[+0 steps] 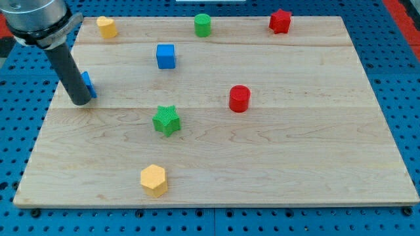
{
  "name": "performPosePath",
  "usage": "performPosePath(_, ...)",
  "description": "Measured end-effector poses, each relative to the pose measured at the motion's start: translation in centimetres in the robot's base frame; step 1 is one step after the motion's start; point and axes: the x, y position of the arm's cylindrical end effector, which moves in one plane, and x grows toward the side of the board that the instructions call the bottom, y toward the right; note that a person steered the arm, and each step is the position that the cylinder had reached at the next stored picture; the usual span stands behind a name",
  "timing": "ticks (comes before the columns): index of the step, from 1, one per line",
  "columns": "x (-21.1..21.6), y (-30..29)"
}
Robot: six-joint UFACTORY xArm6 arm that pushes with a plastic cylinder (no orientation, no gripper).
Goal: Move the red circle left and up
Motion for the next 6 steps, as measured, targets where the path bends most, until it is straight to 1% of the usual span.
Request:
performPosePath(1, 0.4, 7.2)
performPosePath(2, -1.9, 15.8)
performPosePath(3, -1.8, 24.4)
performPosePath(4, 1.4, 24.1)
performPosePath(5, 3.2, 27.8)
performPosePath(6, 0.5, 30.9)
